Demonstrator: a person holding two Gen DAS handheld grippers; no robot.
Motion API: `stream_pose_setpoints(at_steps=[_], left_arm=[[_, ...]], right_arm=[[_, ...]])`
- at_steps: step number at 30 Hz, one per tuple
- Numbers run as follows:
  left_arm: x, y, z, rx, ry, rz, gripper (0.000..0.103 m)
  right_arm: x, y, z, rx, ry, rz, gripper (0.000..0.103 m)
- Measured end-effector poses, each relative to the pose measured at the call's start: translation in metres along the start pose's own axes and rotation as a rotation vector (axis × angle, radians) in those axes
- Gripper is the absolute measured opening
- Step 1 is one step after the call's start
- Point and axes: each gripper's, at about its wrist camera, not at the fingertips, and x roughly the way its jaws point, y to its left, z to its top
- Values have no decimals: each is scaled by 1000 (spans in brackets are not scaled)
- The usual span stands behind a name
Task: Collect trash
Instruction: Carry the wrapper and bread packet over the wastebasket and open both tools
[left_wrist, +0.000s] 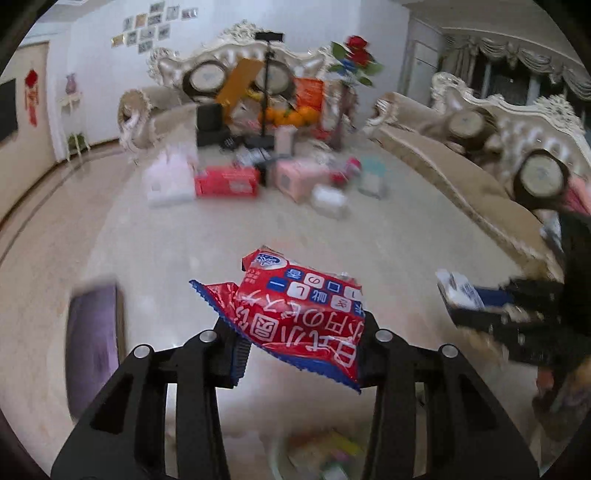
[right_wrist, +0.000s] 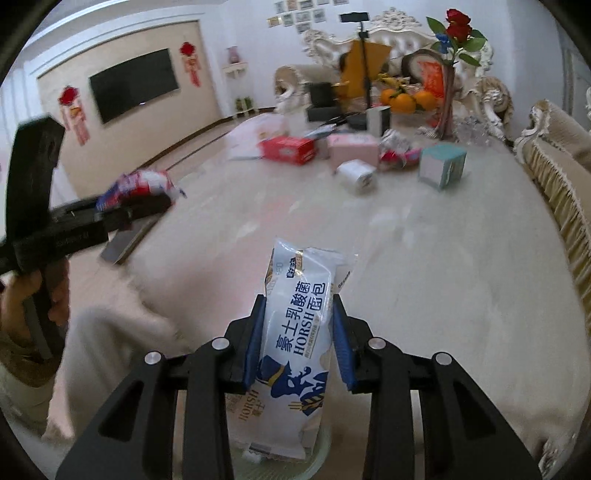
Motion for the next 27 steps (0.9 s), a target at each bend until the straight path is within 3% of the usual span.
stream_pose_setpoints(at_steps=[4,7,12,18,21,22,23,24,25,27], left_arm=[[-19,-23,-60,18,85,-41,41],[-6,-37,-101,36,192,-51,41],[48,-40,-142,23,369,-55,41],[113,-48,-176,32,512,-37,43],[126,-47,-187,18,544,-55,50],[127,-46,-190,14,553,-57,65],[129,-46,-195,13,564,-43,75],[131,-47,-198,20,569,-5,83],[131,-45,-201,31,566,34,84],[131,-39,-204,-1,563,28,85]], right_arm=[[-25,24,-43,14,58,72,33],[-15,30,-70,33,143,106,33],[49,18,-106,84,337,54,33],[121,20,-122,41,462,-7,33],[133,19,-131,52,477,-12,34],[137,18,-133,61,480,-12,35],[134,18,-137,65,480,-12,42],[136,16,-139,72,483,-13,66],[135,14,-141,80,484,-19,77],[134,12,-141,100,486,-24,77]])
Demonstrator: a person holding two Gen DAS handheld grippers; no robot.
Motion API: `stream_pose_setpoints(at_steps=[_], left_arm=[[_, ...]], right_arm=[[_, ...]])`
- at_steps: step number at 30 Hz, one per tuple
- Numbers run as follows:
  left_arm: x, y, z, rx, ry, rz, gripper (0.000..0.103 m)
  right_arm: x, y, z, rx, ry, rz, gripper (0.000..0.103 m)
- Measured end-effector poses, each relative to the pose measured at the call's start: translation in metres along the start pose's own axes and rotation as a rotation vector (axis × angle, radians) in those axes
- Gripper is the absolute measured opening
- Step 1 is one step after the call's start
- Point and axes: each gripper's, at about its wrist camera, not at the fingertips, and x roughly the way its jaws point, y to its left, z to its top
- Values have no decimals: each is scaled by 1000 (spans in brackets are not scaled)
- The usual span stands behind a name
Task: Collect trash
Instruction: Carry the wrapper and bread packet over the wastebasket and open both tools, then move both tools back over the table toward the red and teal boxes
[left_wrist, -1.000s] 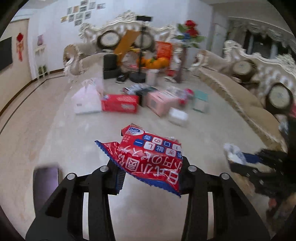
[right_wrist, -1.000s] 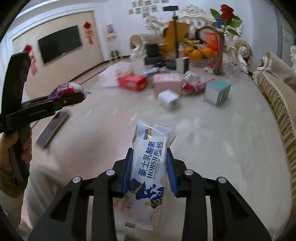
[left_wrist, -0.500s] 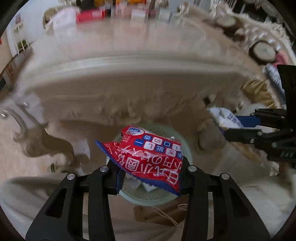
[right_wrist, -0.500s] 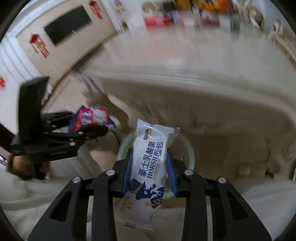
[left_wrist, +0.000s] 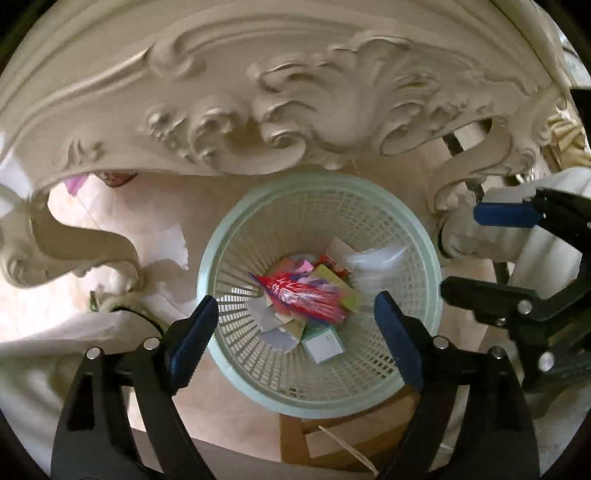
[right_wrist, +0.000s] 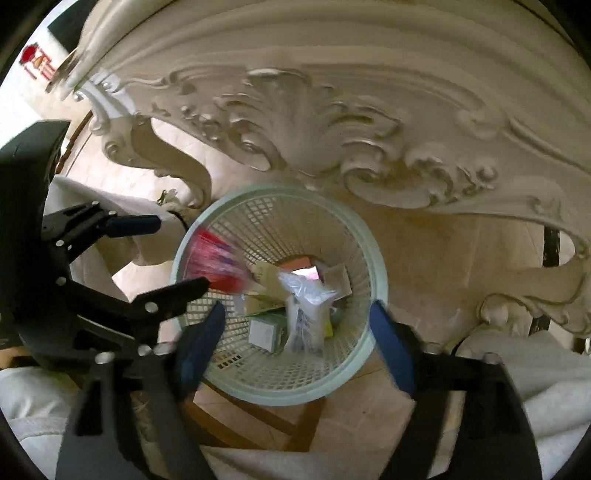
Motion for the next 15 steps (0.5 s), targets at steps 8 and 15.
stream_pose_setpoints(at_steps=[8,15], left_arm=[[-29,14,-4,-44,-140,25,94],[-54,16,-8,-60,-164,-6,94]], right_arm=[[-21,-8,-9,18,-29,-16,77],[-59,6,-16,-59,-95,-17,77]])
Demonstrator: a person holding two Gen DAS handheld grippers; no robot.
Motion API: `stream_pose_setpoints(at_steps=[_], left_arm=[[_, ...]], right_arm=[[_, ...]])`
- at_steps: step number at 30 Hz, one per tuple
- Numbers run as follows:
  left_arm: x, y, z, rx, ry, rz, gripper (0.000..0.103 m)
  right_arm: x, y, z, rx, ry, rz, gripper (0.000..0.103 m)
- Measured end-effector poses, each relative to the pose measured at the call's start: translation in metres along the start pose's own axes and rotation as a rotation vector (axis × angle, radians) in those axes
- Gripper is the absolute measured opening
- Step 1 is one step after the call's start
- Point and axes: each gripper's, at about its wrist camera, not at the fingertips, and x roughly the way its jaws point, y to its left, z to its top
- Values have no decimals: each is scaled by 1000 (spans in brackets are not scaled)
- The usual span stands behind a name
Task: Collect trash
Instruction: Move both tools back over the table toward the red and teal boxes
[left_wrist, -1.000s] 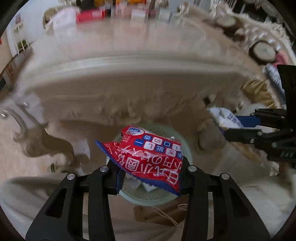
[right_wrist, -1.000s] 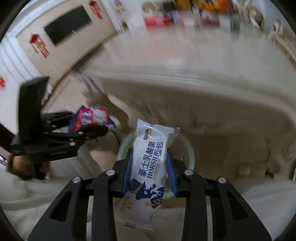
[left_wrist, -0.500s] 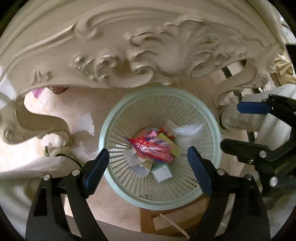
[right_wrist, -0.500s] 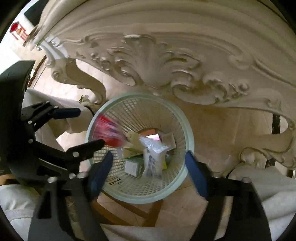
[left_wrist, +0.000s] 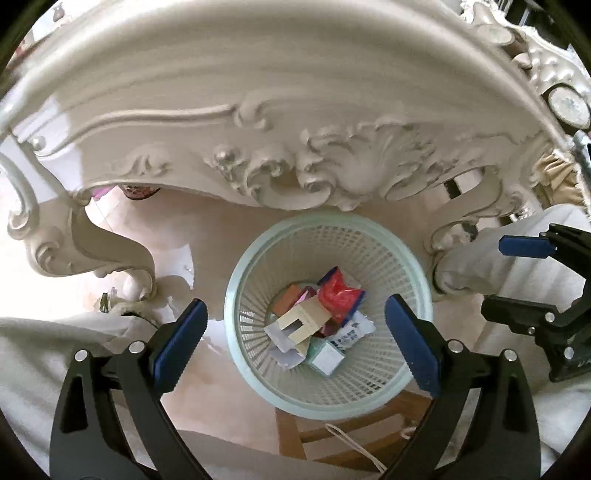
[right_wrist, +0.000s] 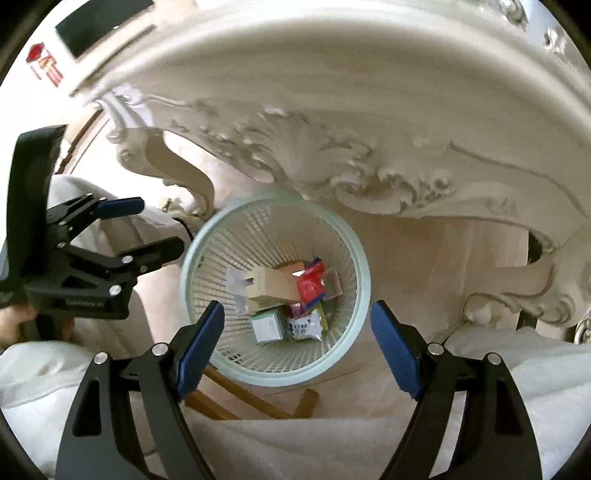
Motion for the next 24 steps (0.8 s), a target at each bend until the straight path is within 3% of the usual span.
stream_pose_setpoints(at_steps=[6,12,15,22,24], left_arm=[[-65,-2,27,20,-101,-49,94],[-119,8,103,41,-291,38,94],[-122,21,146,6,-337,89,94],[-90,57,238,-162,-317,154,94],[-80,69,259,-225,-310,151,94]], right_arm=[[-66,6,19,-51,-186,-2,77],[-108,-28,71,-5,-380,-151,77],[-113,-53,103,42,-431,-208,77],[-112,-94,172,133,-485,-293,78],[-110,-107,190,158,-499,-307,83]])
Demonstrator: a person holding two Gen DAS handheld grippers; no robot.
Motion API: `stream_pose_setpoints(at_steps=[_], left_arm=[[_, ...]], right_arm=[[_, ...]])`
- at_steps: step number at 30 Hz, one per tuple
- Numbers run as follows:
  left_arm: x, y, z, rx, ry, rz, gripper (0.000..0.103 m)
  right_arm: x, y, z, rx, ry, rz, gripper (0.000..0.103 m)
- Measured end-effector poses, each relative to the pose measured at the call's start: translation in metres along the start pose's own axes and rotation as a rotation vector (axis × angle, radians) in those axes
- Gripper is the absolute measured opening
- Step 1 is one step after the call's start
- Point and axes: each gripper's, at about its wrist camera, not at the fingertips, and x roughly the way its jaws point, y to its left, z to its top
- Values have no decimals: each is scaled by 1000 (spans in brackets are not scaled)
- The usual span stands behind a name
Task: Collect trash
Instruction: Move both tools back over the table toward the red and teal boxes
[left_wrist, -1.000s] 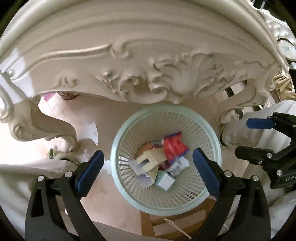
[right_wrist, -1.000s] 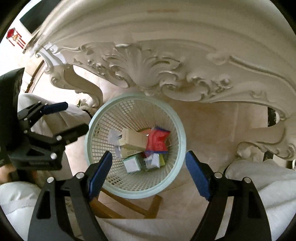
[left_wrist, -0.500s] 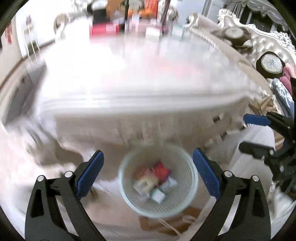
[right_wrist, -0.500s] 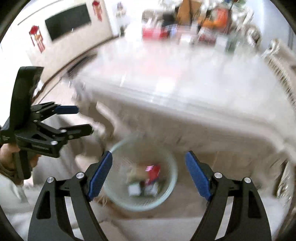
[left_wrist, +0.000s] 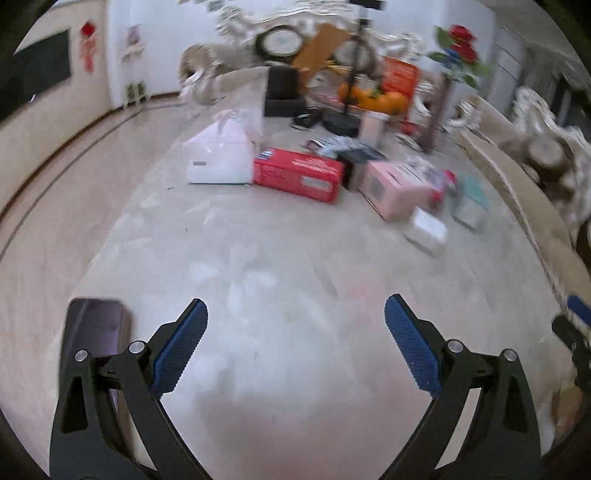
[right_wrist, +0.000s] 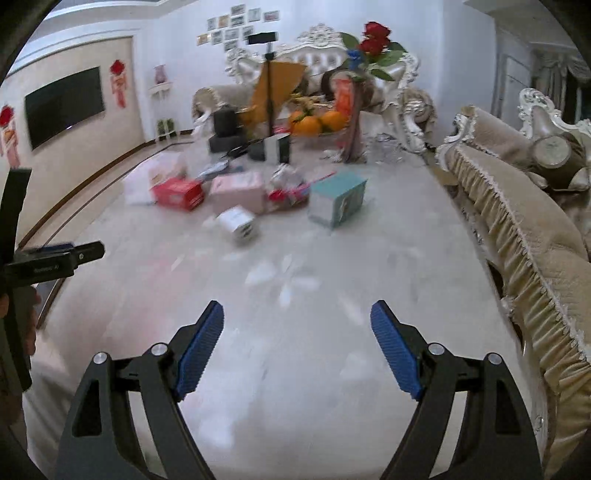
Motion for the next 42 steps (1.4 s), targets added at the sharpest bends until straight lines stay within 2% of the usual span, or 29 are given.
stream_pose_setpoints(at_steps=[4,8,11,13,19,21,23,25,29,34,38,42], left_arm=[[31,8,35,-166,46,11,94],[56,0,67,-268,29,22,94],[81,-9,89,-330,21,72,94],[99,-13,100,-368,39,111,94],[135,-7,118,-558,47,125,94],[142,-3,122,-593,52,157,94],[150,-4,127,-560,75,203,94],[157,-4,128,-517,100,221,94],[159,2,130,-505,108,237,94],[154,5,127,-439,119,243,94],[146,11,118,-398,135,207,94],[137,8,113,-284,130,216,94]], right_arm=[[31,-11,27,24,8,-37,84],[66,-20,50,29,38,-60,84],[84,-22,62,14,40,-67,84],[95,-24,70,18,42,-65,84],[126,-29,88,21,62,-67,84],[130,-29,92,17,57,-66,84],[133,-29,94,10,52,-68,84],[136,-27,97,0,48,-75,84],[145,-28,101,15,54,-69,84],[149,-27,103,14,65,-62,84],[151,-32,101,38,80,-58,84],[157,-33,97,68,108,-40,84]])
